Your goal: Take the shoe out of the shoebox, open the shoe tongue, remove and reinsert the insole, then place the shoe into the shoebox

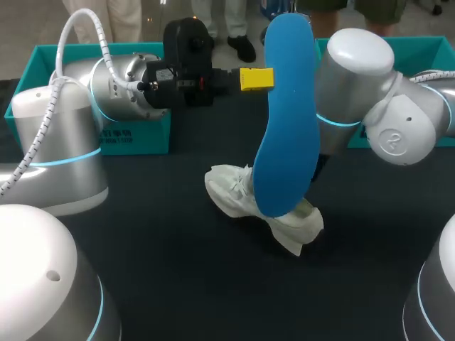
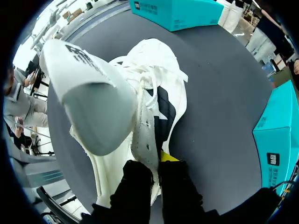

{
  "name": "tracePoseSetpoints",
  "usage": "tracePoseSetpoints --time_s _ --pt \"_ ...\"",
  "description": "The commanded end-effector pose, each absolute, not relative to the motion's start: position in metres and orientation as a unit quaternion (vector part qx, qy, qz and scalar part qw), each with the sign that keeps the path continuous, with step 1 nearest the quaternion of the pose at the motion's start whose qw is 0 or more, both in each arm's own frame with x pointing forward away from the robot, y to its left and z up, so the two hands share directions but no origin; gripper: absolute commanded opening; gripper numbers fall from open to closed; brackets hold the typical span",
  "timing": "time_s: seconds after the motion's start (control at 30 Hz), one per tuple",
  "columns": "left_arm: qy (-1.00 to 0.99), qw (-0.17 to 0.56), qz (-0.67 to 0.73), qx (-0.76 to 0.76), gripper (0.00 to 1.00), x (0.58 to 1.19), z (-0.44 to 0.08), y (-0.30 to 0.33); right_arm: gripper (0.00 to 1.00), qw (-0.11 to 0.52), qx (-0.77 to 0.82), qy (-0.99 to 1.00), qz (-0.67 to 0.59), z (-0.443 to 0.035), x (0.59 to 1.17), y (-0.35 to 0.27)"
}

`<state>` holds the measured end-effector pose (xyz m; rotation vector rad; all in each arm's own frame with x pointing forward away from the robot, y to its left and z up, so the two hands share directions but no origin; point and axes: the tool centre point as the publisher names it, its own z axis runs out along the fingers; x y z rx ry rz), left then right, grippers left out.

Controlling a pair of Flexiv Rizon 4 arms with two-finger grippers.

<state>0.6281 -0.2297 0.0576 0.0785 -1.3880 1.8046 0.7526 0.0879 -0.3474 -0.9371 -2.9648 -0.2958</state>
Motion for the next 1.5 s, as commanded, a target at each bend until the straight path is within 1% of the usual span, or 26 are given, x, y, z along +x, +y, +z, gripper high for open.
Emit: tracePoseSetpoints --time_s 0.03,0.13,0.17,0.53,0.57,0.6,0.63,0.7,0.83,0.97,1.23,1.5 --pt "-0.552 0.418 0.720 0.031 0.00 0.628 0.057 -0.230 0.00 0.001 -0.436 -0.891 -0.127 -0.346 0.746 0.090" --pt "-0.552 0.418 0.720 0.031 0.00 0.628 0.057 -0.230 0.00 0.011 -0.411 -0.902 -0.134 -0.346 0.747 0.098" --pt "-0.552 0.418 0.720 0.031 0.00 0.628 0.057 -0.230 0.00 0.026 -0.372 -0.920 -0.123 -0.348 0.748 0.102" --pt "-0.552 0.418 0.720 0.031 0.00 0.628 0.057 -0.230 0.00 0.026 -0.372 -0.920 -0.123 -0.348 0.748 0.102" --pt "-0.552 0.418 0.720 0.031 0.00 0.628 0.057 -0.230 0.00 0.021 -0.402 -0.906 -0.131 -0.344 0.749 0.102" --pt "-0.552 0.418 0.720 0.031 0.00 0.628 0.057 -0.230 0.00 0.042 -0.430 -0.891 -0.139 -0.341 0.748 0.103" --pt "-0.552 0.418 0.720 0.031 0.00 0.628 0.057 -0.230 0.00 0.032 -0.453 -0.880 -0.137 -0.339 0.748 0.103" --pt "-0.552 0.418 0.720 0.031 0.00 0.628 0.057 -0.230 0.00 0.050 -0.500 -0.852 -0.146 -0.337 0.746 0.104" --pt "-0.552 0.418 0.720 0.031 0.00 0.628 0.057 -0.230 0.00 0.057 -0.575 -0.800 -0.162 -0.338 0.742 0.102" --pt "-0.552 0.418 0.720 0.031 0.00 0.628 0.057 -0.230 0.00 0.045 -0.626 -0.761 -0.165 -0.339 0.742 0.102" --pt "-0.552 0.418 0.720 0.031 0.00 0.628 0.057 -0.230 0.00 0.043 -0.655 -0.729 -0.192 -0.347 0.748 0.118" --pt "-0.552 0.418 0.720 0.031 0.00 0.628 0.057 -0.230 0.00 0.042 -0.635 -0.752 -0.174 -0.358 0.753 0.130"
